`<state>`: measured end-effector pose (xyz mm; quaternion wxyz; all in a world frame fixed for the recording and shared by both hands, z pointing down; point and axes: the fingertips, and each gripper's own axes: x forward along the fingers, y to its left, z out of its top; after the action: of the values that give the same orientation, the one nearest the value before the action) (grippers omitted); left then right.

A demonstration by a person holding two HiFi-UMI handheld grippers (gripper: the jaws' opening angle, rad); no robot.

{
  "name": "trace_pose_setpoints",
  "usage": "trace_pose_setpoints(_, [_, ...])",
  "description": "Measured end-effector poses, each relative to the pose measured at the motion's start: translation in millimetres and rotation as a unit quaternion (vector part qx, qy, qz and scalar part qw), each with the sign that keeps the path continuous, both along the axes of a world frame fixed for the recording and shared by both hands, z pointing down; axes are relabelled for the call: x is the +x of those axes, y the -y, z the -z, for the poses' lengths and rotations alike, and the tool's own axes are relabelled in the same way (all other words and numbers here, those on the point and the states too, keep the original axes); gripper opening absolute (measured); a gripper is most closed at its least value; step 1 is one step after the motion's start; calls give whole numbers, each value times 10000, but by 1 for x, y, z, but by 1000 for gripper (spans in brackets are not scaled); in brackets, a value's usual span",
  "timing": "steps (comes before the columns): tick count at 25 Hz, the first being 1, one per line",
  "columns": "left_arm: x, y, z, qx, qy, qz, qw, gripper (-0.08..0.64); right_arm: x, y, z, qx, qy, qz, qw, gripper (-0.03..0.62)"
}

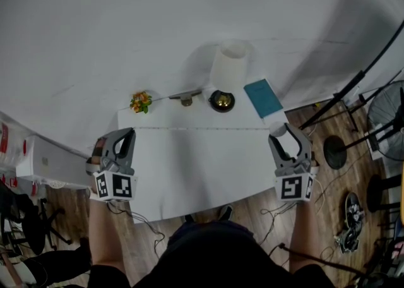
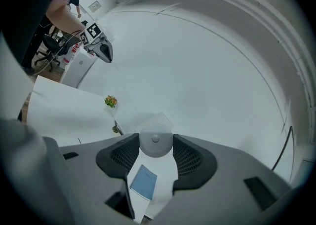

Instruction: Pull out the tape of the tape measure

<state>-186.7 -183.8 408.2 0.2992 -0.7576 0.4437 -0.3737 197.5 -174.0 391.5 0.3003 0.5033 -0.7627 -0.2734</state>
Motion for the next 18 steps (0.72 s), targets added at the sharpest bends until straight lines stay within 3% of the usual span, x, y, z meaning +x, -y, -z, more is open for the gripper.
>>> trace_pose_setpoints(18, [6, -3, -11, -96, -34, -26, 9999, 11, -10, 2, -11, -106, -49, 114, 9999, 219])
